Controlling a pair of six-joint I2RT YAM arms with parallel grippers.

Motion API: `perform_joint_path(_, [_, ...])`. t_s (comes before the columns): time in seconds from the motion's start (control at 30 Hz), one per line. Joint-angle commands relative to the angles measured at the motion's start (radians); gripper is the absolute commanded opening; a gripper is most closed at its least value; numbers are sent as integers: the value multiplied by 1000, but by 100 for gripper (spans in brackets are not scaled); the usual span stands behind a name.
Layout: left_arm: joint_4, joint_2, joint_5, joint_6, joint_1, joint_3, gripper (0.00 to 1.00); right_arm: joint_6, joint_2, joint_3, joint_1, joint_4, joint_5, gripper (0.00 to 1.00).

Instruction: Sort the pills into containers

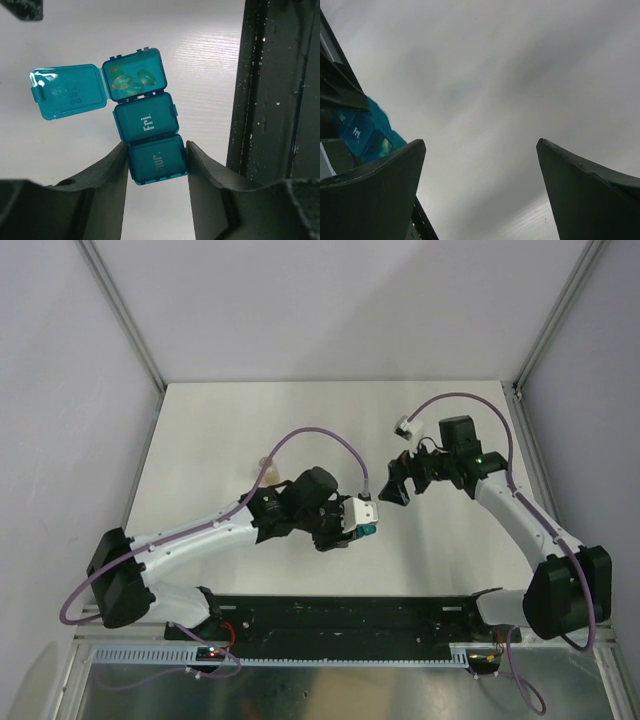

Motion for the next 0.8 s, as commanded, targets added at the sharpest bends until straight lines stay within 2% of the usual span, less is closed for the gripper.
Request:
perform_joint_path(0.0, [-88,-11,46,56,3,78,0,8,60,92,15,4,-65,99])
perform_joint_path(0.33, [-117,-14,40,51,1,138,0,25,158,145,22,23,-155,98])
perform_joint_path(0.77, [-116,4,23,51,1,152,0,35,172,148,81,34,-212,97])
